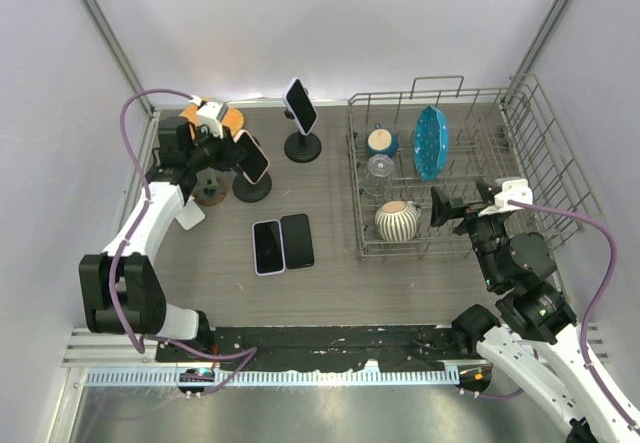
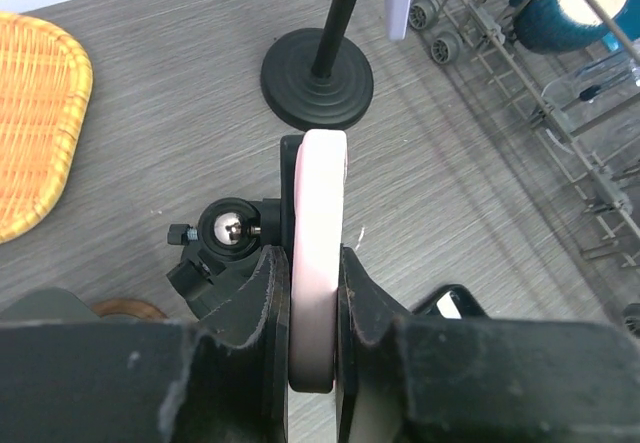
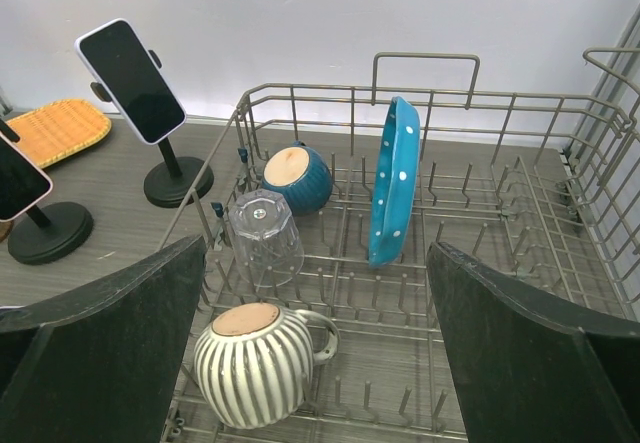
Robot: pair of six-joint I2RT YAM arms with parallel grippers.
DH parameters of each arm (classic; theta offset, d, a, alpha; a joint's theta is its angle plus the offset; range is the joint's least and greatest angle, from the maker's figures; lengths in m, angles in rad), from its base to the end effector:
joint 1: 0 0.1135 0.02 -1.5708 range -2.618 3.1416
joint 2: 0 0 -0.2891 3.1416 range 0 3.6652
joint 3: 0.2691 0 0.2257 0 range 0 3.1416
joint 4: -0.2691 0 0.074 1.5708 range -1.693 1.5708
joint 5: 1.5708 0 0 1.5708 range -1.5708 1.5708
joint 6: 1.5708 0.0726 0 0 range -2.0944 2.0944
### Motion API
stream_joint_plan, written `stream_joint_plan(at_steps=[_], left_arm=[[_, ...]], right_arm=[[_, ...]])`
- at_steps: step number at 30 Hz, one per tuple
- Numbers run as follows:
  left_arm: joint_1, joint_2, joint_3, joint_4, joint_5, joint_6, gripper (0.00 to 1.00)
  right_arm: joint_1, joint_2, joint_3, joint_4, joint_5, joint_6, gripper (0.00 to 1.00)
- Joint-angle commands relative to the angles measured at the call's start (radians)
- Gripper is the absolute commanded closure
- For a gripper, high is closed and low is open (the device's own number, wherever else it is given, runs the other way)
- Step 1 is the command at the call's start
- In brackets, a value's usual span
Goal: Remove the phone from the phone stand
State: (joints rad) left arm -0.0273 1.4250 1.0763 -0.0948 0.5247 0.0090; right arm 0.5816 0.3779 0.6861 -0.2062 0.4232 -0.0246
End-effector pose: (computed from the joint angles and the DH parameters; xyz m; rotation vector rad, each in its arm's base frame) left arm 0.3255 -0.0453 0.3229 0.3687 1.9560 -0.5383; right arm 0.0831 0.0190 0.3576 -0.1027 1.4758 0.1410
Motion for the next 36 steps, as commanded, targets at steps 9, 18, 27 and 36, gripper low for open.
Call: stream_joint_plan(at_steps=[9, 18, 27, 36], left_arm=[[-0.223, -0.291, 0.129, -0.055, -0.231, -0.176, 1.0], [-0.443, -0.457, 0.065, -0.115, -0.334, -0.495, 1.0], [-0.992, -0.463, -0.026, -0.146, -0.759, -0.498, 1.0], [-1.269, -0.35, -0.064, -0.131, -1.091, -0.518, 1.0]], right_arm=[[0.003, 0.016, 0.029, 0.027, -0.032, 0.018, 0.02], [0.003, 0.036, 0.133, -0.142, -0.119, 0.173, 0.02], [0.003, 0.004, 0.185, -0.281, -0.121, 0.23, 0.02], [0.003, -0.007, 0.19, -0.341, -0.09, 0.239, 0.02]])
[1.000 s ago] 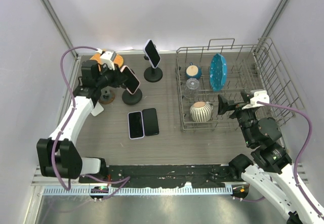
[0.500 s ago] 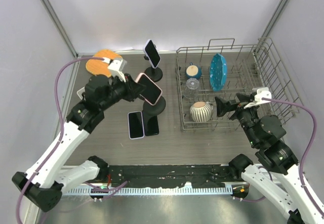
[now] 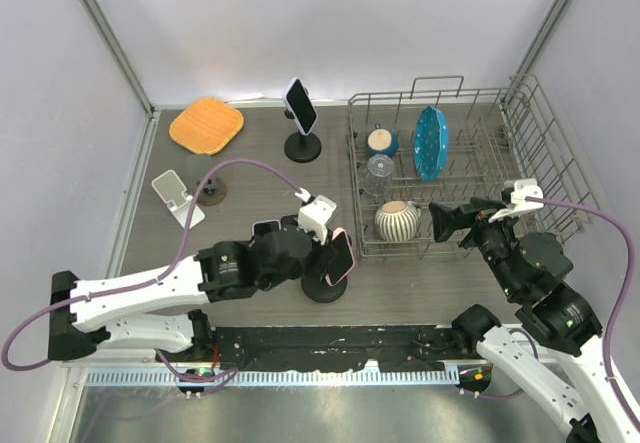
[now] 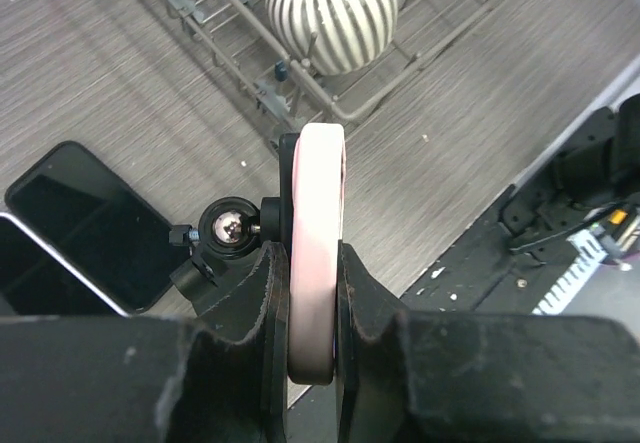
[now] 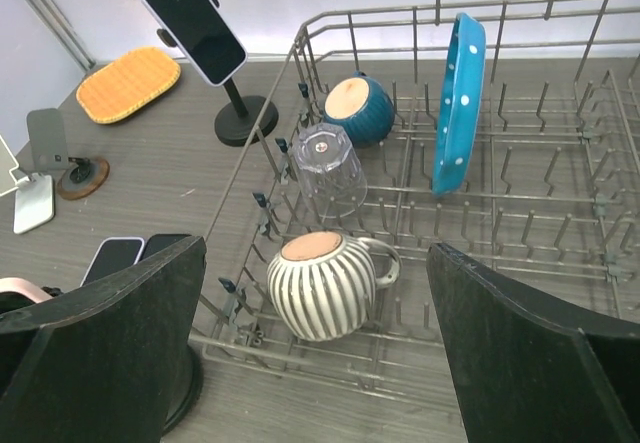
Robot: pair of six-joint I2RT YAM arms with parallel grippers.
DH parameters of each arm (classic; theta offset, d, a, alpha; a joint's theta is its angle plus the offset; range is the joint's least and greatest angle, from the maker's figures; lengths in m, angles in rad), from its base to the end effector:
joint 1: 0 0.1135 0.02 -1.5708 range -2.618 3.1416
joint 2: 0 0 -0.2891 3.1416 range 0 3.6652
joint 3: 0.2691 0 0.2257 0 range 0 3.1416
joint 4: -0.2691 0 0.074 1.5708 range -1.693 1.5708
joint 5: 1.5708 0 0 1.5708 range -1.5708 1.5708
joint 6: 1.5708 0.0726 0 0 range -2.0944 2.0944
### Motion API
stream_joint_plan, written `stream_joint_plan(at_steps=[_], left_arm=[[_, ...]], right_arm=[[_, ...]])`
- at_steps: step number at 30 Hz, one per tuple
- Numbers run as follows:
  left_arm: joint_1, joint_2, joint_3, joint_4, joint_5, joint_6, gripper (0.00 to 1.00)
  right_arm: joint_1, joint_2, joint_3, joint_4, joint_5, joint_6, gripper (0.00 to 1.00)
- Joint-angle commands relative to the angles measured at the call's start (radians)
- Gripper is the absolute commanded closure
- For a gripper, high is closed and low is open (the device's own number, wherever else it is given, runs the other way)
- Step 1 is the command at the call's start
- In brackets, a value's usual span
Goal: Remove the phone from the phone stand
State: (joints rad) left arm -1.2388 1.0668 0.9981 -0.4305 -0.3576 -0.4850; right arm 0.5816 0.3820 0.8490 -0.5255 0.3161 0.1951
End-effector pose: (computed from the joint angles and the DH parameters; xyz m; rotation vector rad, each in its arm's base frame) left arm 0.0978 -0.2056 0.3436 0.5630 2.0342 -0.6989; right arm 0.0640 0.0151 0.3644 -0.0721 1.6355 0.3394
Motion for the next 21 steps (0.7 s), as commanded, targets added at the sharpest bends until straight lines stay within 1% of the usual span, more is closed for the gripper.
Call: stream_joint_plan(at_steps=[1, 4, 8, 12, 14, 20, 21], left_arm=[[-0.066, 0.018, 0.002, 0.225, -0.214, -0.03, 1.0], [-0.1, 0.058, -0.032, 0.288, -0.256, -0.059, 1.0], [-0.14, 0.105, -0.026, 0.364, -0.314, -0.092, 1.0], [-0.171, 0.163, 0.011, 0.36, -0.376, -0.124, 1.0], [-0.175, 0.197, 0.039, 0.323, -0.417, -0.155, 1.0], [-0.188, 0.252, 0.076, 0.322, -0.414, -0.167, 1.0], [-0.188, 0.265, 0.082, 0.323, -0.412, -0.164, 0.96]], right_arm=[[0.003, -0.008, 0.028, -0.027, 0.015, 0.023, 0.02], [0.003, 0.006, 0.035, -0.037, 0.02, 0.038, 0.02], [0.003, 0.032, 0.042, -0.039, 0.006, 0.049, 0.02], [0.003, 0.055, 0.056, -0.039, -0.014, 0.052, 0.02], [0.003, 0.061, 0.062, -0.038, -0.025, 0.052, 0.02], [0.003, 0.072, 0.068, -0.039, -0.051, 0.052, 0.02], [0.003, 0.075, 0.071, -0.039, -0.057, 0.053, 0.02]])
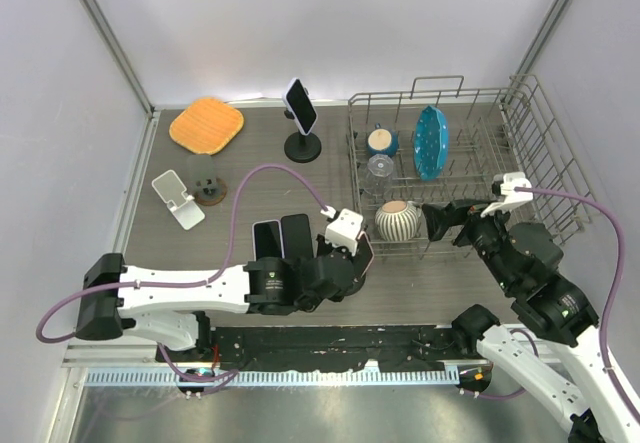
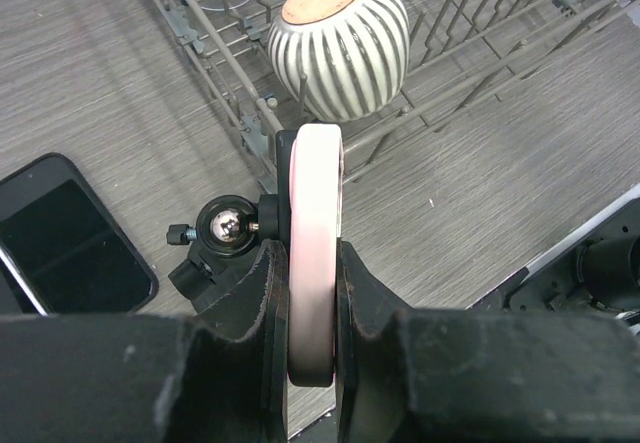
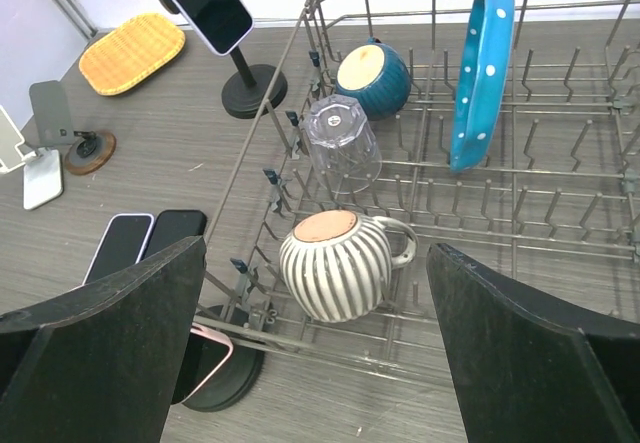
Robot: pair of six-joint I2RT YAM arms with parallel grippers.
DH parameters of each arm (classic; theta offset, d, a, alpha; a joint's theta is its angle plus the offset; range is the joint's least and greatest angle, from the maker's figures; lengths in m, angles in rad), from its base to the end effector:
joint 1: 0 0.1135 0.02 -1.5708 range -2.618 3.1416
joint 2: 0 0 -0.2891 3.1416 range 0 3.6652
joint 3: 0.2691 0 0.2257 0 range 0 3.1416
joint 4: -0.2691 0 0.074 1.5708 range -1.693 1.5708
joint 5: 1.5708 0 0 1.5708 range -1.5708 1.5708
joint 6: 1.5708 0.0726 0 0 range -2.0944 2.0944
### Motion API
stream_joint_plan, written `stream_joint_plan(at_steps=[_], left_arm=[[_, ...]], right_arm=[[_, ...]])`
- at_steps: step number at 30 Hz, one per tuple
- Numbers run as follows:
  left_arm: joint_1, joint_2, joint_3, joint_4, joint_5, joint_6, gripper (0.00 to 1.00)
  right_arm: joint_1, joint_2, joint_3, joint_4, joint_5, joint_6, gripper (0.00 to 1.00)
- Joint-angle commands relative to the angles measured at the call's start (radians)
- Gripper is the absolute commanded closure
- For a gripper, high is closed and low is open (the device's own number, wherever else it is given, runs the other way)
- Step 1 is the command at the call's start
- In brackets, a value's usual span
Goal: Remove the phone from the phone stand
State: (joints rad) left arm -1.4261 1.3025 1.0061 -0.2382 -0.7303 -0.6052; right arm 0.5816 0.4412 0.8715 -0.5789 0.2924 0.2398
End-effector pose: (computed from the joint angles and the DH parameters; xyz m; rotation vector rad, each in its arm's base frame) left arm 0.0882 -0.2693 0.3208 0.3897 1.9638 -0.5535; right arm 0.0727 0.0227 0.3610 -0.0772 1.7244 0.3578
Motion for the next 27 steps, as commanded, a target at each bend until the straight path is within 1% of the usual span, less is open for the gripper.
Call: stream_joint_plan(at_steps=[1, 4, 5, 6, 7, 11, 12, 13, 14, 16, 17, 18, 19, 20, 21, 22, 23, 25, 27], left_arm=[[0.0, 0.035, 0.08, 0.132, -0.041, -0.038, 0.92], [0.0, 0.037, 0.085, 0.142, -0.026, -0.018, 0.67], [0.0, 0.035, 0.085, 0.145, -0.02, -0.01, 0.53], [0.0, 0.027, 0.081, 0.146, -0.015, -0.007, 0.47], [0.0, 0.021, 0.078, 0.148, -0.011, -0.005, 0.35], [0.001, -0.019, 0.072, 0.149, 0.029, 0.024, 0.18], [0.004, -0.031, 0.071, 0.151, 0.046, 0.056, 0.16], [0.007, -0.055, 0.065, 0.149, 0.093, 0.071, 0.14], [0.018, -0.071, 0.059, 0.148, 0.115, 0.087, 0.14], [0.041, -0.123, 0.028, 0.139, 0.163, 0.111, 0.14], [0.08, -0.146, 0.016, 0.134, 0.228, 0.117, 0.14], [0.104, -0.167, -0.021, 0.134, 0.265, 0.13, 0.14], [0.157, -0.218, -0.041, 0.135, 0.305, 0.136, 0.14], [0.186, -0.242, -0.064, 0.137, 0.398, 0.142, 0.14], [0.217, -0.265, -0.113, 0.154, 0.448, 0.147, 0.14], [0.277, -0.293, -0.139, 0.161, 0.503, 0.156, 0.14], [0.306, -0.334, -0.165, 0.177, 0.584, 0.16, 0.14], [0.387, -0.37, -0.237, 0.206, 0.675, 0.173, 0.16], [0.42, -0.39, -0.285, 0.217, 0.724, 0.183, 0.17]], right_arm=[[0.003, 0.027, 0.052, 0.013, -0.039, 0.013, 0.02], [0.001, 0.045, 0.073, -0.005, -0.071, 0.035, 0.02], [0.003, 0.051, 0.086, -0.022, -0.079, 0.042, 0.02], [0.003, 0.059, 0.093, -0.033, -0.081, 0.061, 0.02], [0.003, 0.073, 0.103, -0.044, -0.085, 0.065, 0.02], [0.003, 0.12, 0.148, -0.116, -0.125, 0.088, 0.02], [0.003, 0.129, 0.156, -0.127, -0.136, 0.093, 0.02], [0.003, 0.139, 0.162, -0.136, -0.14, 0.107, 0.02], [0.003, 0.155, 0.176, -0.157, -0.144, 0.116, 0.0], [0.003, 0.174, 0.205, -0.182, -0.157, 0.15, 0.0], [0.003, 0.195, 0.218, -0.209, -0.162, 0.164, 0.0], [0.003, 0.208, 0.228, -0.222, -0.189, 0.173, 0.0], [0.003, 0.217, 0.247, -0.242, -0.205, 0.188, 0.0], [0.004, 0.238, 0.253, -0.248, -0.226, 0.194, 0.0], [0.003, 0.249, 0.256, -0.252, -0.246, 0.194, 0.0], [0.003, 0.26, 0.259, -0.263, -0.269, 0.202, 0.0], [0.001, 0.269, 0.256, -0.269, -0.274, 0.205, 0.0], [0.003, 0.29, 0.242, -0.272, -0.317, 0.216, 0.0], [0.001, 0.315, 0.23, -0.269, -0.347, 0.237, 0.0]])
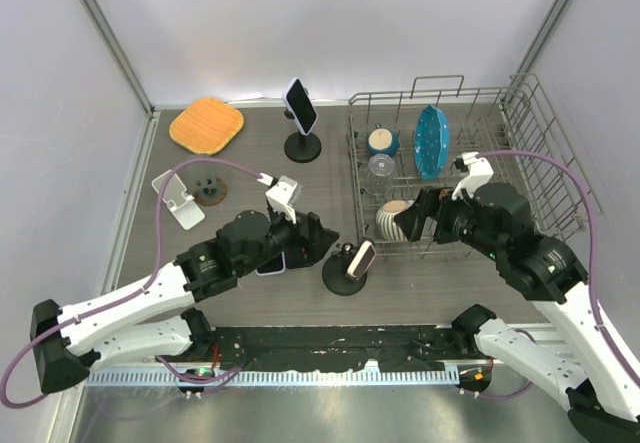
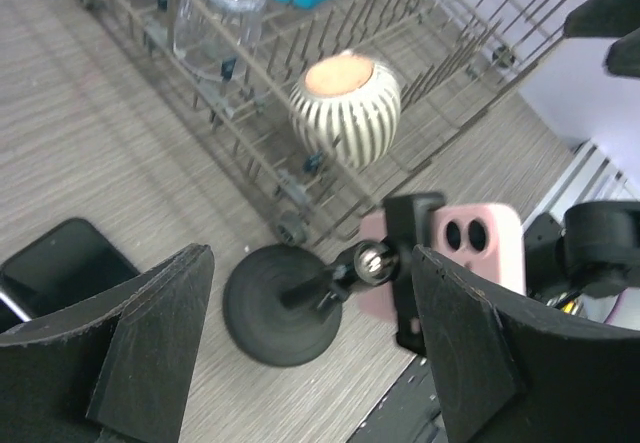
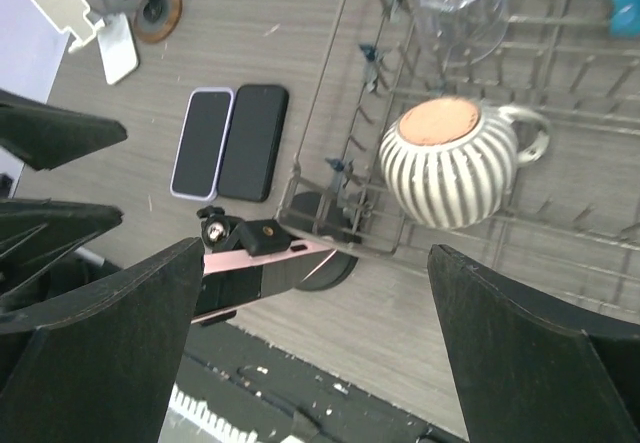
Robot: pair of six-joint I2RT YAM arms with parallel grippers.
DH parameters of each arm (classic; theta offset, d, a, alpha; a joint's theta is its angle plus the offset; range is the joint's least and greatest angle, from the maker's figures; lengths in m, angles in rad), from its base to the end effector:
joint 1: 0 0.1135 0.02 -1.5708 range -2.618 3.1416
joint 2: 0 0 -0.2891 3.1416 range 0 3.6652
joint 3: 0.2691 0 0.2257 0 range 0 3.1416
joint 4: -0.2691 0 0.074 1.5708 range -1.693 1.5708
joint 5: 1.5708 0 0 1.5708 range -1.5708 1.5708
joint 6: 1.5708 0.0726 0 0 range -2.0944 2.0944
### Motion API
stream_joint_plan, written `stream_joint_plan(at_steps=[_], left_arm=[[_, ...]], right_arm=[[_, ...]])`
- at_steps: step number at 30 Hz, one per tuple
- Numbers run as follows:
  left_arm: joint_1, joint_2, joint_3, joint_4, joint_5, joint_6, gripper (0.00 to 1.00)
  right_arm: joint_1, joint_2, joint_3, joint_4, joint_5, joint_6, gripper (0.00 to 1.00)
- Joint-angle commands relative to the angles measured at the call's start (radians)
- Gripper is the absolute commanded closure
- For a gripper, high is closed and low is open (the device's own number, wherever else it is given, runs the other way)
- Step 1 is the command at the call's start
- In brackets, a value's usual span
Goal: Remove the phone from the phone stand
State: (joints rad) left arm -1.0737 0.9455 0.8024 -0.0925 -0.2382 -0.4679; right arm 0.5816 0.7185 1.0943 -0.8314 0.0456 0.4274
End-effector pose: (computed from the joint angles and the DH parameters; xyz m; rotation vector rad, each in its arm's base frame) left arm 0.1177 -0.1810 0.3425 0.3917 1.8481 -0.8716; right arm 0.0973 0.0600 0.3750 -0.1305 2.0727 0.5845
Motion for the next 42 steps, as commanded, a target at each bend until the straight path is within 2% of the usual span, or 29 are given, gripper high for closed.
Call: stream_joint_plan(at_steps=[1, 5, 10, 13, 20, 28, 32, 37, 42], left_arm=[[0.08, -0.033, -0.092, 0.071, 0.234, 0.061, 0.18], [0.084, 0.007, -0.137, 0.088, 0.235, 0.083, 0.21], [0.084, 0.108, -0.147, 0.155, 0.278, 0.08, 0.28], [0.083, 0.145, -0.137, 0.171, 0.312, 0.075, 0.29], [0.084, 0.164, -0.138, 0.198, 0.388, 0.031, 0.32], [0.074, 0.142, -0.17, 0.238, 0.468, -0.061, 0.35], [0.04, 0.141, -0.192, 0.284, 0.461, -0.103, 0.37], [-0.006, 0.128, -0.196, 0.289, 0.403, -0.126, 0.38], [-0.019, 0.078, -0.2, 0.266, 0.341, -0.126, 0.41]], right_arm=[[0.003, 0.042, -0.003, -0.002, -0.118, 0.059, 0.0], [0.009, 0.052, -0.03, 0.028, -0.168, 0.112, 0.0], [0.037, 0.045, -0.074, 0.041, -0.151, 0.172, 0.0], [0.093, 0.056, -0.109, 0.089, -0.145, 0.214, 0.0], [0.294, 0.14, -0.142, 0.212, -0.081, 0.266, 0.01], [0.334, 0.237, -0.132, 0.259, -0.078, 0.237, 0.02], [0.337, 0.271, -0.119, 0.232, -0.05, 0.215, 0.07], [0.34, 0.28, -0.059, 0.131, 0.04, 0.18, 0.23], [0.342, 0.282, -0.022, 0.051, 0.054, 0.145, 0.38]])
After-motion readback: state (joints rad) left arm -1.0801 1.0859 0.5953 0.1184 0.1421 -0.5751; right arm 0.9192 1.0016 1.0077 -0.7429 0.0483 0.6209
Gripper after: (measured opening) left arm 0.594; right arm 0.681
